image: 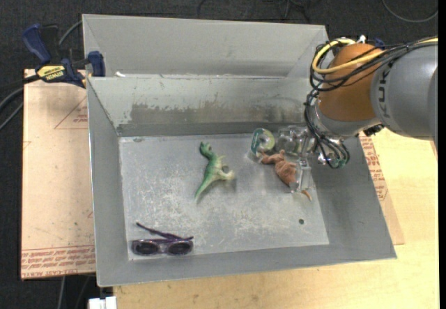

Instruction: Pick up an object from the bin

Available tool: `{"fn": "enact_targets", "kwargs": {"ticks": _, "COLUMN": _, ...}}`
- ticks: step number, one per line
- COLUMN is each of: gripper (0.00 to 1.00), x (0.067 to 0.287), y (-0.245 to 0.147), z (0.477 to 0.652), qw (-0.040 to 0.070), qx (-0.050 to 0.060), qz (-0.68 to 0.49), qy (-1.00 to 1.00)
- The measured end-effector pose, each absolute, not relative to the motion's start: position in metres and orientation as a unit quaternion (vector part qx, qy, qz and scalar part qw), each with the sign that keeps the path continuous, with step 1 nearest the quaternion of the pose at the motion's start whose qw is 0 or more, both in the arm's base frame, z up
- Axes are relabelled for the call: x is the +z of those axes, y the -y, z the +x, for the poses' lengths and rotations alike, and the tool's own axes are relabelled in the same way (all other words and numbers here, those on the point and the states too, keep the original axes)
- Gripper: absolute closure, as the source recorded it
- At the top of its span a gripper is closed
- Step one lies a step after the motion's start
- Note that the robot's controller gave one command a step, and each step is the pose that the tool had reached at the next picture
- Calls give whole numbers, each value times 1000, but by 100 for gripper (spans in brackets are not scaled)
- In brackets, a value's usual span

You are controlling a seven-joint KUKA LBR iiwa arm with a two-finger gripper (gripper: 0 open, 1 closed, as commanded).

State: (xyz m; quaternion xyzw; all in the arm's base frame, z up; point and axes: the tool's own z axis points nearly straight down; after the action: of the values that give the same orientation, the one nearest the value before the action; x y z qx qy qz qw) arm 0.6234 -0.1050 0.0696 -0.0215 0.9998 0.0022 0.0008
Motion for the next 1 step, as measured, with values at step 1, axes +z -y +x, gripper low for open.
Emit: {"fn": "enact_targets", "kwargs": {"ticks": 1, "gripper": 100, "x": 70, "y": 87, "z": 631, "qw": 5, "qx": 2, "qz": -14, "qy": -1000}}
